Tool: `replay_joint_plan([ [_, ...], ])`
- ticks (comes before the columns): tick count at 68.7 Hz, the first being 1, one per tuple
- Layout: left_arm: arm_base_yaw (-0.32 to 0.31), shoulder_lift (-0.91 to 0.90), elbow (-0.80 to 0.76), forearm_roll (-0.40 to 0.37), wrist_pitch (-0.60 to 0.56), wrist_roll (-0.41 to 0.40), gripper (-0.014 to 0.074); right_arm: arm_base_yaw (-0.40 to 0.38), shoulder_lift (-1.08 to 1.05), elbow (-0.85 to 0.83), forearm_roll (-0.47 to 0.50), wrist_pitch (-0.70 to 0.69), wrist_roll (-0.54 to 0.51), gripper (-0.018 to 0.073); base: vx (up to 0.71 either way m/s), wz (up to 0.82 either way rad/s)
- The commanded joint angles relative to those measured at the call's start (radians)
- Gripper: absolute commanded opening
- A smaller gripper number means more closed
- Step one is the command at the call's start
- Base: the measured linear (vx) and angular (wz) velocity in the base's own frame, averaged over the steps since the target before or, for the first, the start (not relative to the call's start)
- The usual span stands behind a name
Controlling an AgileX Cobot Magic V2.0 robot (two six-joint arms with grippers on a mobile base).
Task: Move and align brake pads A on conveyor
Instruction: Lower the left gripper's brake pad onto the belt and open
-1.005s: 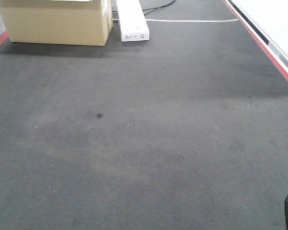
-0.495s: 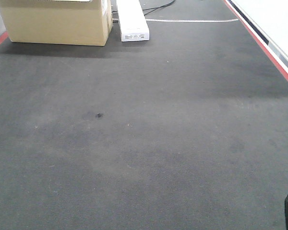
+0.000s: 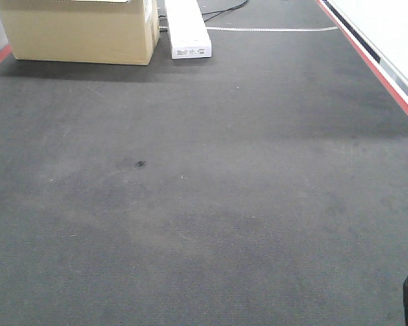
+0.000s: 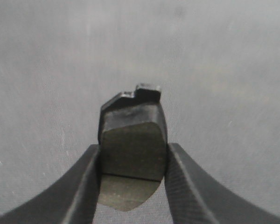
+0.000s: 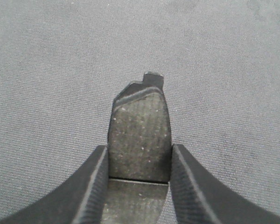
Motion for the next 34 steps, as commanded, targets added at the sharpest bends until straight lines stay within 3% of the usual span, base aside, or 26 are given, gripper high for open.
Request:
replay_joint_plan([
  [1,-0.001,0.104,-0.097,-0.006,-0.085,-0.009,-0.0006,-0.006,0.002,-0.031,-0.005,-0.069,0.0,-0.0007,0.0,0.0],
  [21,-0.001,0.473,-0.323,0.012,-0.015,0.017,-0.0006,-0.006,0.002,-0.031,-0.005,-0.069,0.0,-0.0007,0.0,0.0],
  [34,-0.001,0.748,-0.509,0.032,0.134,0.029,-0.0006,-0.006,0.002,-0.031,-0.005,-0.069,0.0,-0.0007,0.0,0.0],
])
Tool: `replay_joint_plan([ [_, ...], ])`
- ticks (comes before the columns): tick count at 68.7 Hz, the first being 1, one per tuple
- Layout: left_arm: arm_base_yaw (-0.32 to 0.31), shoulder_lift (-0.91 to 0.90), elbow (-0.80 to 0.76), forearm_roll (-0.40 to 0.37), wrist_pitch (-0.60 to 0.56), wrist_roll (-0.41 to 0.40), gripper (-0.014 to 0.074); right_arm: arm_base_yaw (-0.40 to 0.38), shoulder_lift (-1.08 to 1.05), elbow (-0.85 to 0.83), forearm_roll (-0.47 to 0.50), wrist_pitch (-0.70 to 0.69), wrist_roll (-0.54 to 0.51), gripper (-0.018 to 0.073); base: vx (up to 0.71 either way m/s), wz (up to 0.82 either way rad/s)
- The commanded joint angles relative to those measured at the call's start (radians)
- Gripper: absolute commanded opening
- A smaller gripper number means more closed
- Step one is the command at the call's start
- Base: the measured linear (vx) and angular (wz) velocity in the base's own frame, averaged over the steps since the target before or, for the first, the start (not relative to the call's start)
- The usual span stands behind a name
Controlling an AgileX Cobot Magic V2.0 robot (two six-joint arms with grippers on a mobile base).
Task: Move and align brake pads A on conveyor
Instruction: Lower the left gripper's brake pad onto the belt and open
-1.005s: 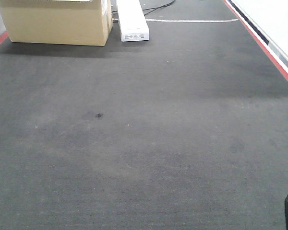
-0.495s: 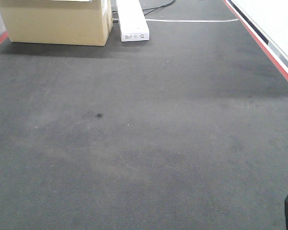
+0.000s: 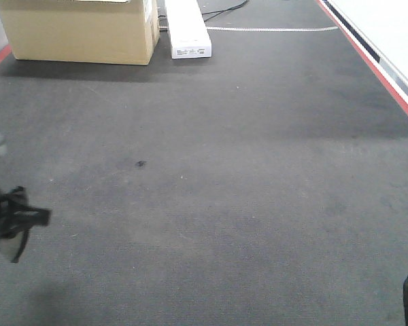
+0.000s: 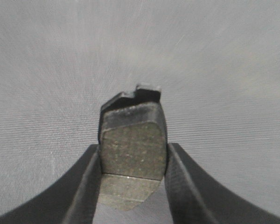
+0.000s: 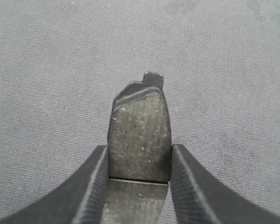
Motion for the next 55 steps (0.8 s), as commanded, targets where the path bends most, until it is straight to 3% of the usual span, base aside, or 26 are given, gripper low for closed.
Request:
replay_joint_plan([
  [1,-0.001,0.085,-0.119,0.008,0.029,0.013,-0.0006,-0.006,0.002,-0.031,-0.005,-0.069,0.0,-0.0007,0.0,0.0],
  [15,0.006,0.275,-0.3,0.015,0.168,0.028,-0.0006,-0.006,0.002,-0.031,-0.005,-0.069,0.0,-0.0007,0.0,0.0],
  [32,0.094,0.419,-0.412,0.014,0.32,0.009,-0.0006,-0.006,0.002,-0.031,-0.005,-0.069,0.0,-0.0007,0.0,0.0],
  [55,0.151,0.488,-0.423,0.014,0.249,0.006,-0.0006,-0.006,0.002,-0.031,-0.005,-0.069,0.0,-0.0007,0.0,0.0],
])
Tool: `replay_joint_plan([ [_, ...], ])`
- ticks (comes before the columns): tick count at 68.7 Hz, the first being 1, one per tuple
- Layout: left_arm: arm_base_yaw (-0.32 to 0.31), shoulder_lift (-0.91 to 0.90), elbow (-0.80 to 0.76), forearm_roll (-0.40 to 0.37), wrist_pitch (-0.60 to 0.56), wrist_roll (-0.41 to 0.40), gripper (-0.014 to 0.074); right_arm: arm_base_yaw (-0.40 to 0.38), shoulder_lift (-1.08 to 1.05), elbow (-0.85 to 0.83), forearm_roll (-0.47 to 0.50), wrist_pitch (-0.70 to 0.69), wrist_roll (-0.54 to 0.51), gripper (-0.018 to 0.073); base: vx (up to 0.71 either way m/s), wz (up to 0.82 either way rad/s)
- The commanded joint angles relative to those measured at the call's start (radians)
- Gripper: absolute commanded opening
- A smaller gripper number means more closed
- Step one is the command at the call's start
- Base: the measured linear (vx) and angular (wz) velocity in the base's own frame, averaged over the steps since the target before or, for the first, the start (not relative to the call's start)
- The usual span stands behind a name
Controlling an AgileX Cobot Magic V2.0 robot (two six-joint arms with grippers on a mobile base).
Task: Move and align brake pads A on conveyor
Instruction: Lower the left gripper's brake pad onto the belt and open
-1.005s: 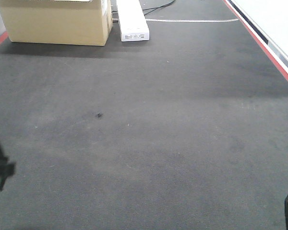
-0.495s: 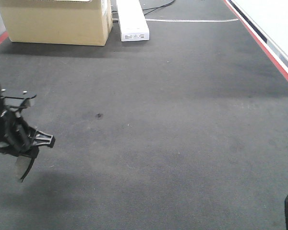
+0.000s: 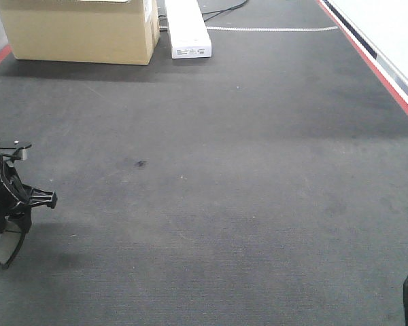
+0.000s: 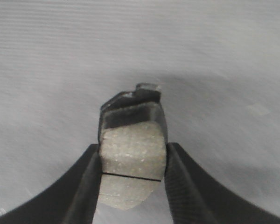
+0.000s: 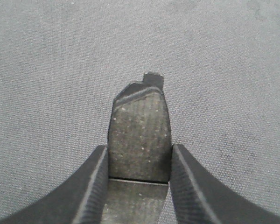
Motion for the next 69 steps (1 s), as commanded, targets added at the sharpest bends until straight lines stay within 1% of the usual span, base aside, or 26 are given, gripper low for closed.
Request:
replay_joint_plan([
  [1,0.002,-0.021,-0.029,0.002,-0.036,-0.011,-0.0006,-0.006,0.002,-0.031,-0.005,-0.069,0.0,-0.0007,0.0,0.0],
  [16,0.002,0.032,-0.03,-0.001,-0.064,-0.011,-0.0006,-0.006,0.002,-0.031,-0.005,-0.069,0.0,-0.0007,0.0,0.0],
  [30,0.002,0.039,-0.03,0.0,-0.103,-0.011,-0.0005,-0.006,0.002,-0.031,-0.005,-0.069,0.0,-0.0007,0.0,0.0],
  [43,0.002,0.039,-0.03,0.001,-0.1,-0.004,0.0018,-0.006,0.002,-0.031,-0.005,-0.069,0.0,-0.0007,0.0,0.0],
  [49,0.002,0.039,-0.03,0.001,-0.096,0.013,0.0069,-0.006,0.002,-0.031,-0.005,-0.069,0.0,-0.0007,0.0,0.0],
  [56,0.002,0.037,-0.03,-0.001,-0.094,0.015,0.0167,-0.006,0.002,-0.031,-0.005,-0.069,0.0,-0.0007,0.0,0.0],
  [60,0.002,0.031,-0.03,-0.001,-0.095,0.015,0.0262,-0.006,0.002,-0.031,-0.005,-0.069,0.0,-0.0007,0.0,0.0],
  [61,0.002,0.031,-0.03,-0.001,-0.096,0.015,0.0273,-0.006,0.002,-0.031,-0.005,-0.069,0.0,-0.0007,0.0,0.0],
  [64,0.002,0.022,-0.03,0.0,-0.097,0.016,0.0352,-0.006,0.002,-0.031,-0.005,-0.069,0.0,-0.0007,0.0,0.0],
  [65,0.002,0.021,-0.03,0.0,-0.098,0.016,0.0363,-0.006,0.002,-0.031,-0.005,-0.069,0.0,-0.0007,0.0,0.0],
  [68,0.002,0.009,-0.03,0.001,-0.099,0.022,0.0435,-0.006,0.002,-0.031,-0.005,-0.069,0.0,-0.0007,0.0,0.0],
  [69,0.002,0.008,-0.03,0.002,-0.1,0.026,0.0444,-0.006,0.002,-0.031,-0.005,-0.069,0.0,-0.0007,0.0,0.0],
])
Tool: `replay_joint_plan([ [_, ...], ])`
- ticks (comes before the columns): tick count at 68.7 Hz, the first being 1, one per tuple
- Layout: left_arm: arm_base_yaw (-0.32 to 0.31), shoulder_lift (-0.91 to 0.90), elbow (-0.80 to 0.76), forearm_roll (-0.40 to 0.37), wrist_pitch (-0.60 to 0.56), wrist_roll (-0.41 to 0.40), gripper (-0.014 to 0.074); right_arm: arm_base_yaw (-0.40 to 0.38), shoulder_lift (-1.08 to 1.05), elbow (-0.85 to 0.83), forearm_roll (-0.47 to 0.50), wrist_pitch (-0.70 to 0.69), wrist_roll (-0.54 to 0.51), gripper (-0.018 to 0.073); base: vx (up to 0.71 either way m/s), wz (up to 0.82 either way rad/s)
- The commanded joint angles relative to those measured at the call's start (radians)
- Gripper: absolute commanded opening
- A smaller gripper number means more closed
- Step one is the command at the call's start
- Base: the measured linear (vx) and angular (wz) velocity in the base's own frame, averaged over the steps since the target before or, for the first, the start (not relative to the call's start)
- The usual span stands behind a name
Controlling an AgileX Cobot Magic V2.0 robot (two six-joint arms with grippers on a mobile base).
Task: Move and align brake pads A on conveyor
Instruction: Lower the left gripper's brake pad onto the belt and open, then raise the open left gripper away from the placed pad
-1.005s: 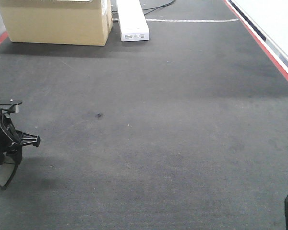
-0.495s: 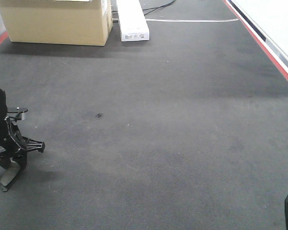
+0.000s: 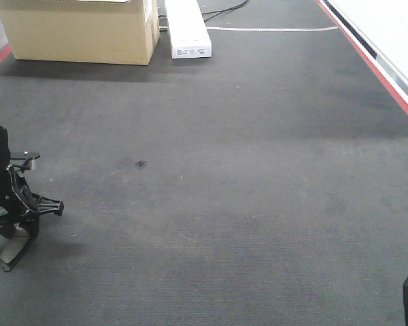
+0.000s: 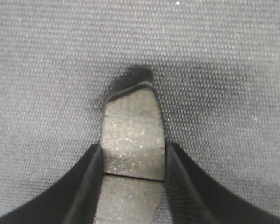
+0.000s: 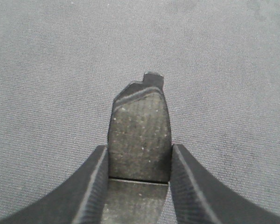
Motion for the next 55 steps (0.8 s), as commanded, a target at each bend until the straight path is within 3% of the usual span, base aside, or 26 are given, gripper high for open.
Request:
replay_joint_plan([
  [1,0.0,-0.077,-0.03,0.001,-0.024,0.016,0.0463,-0.006,0.002,-0.031,-0.005,-0.069,0.0,-0.0007,0.0,0.0],
  [12,0.0,-0.134,-0.031,0.012,-0.029,0.056,0.0585,-0.006,0.002,-0.031,-0.005,-0.069,0.0,-0.0007,0.0,0.0],
  [38,0.0,-0.407,-0.029,0.016,-0.095,0.131,0.0587,-0.006,0.002,-0.031,-0.005,-0.069,0.0,-0.0007,0.0,0.0],
  [55,0.0,-0.658,0.02,0.015,-0.176,0.132,0.0587,-0.006,0.002,-0.031,-0.005,-0.069,0.0,-0.0007,0.0,0.0],
])
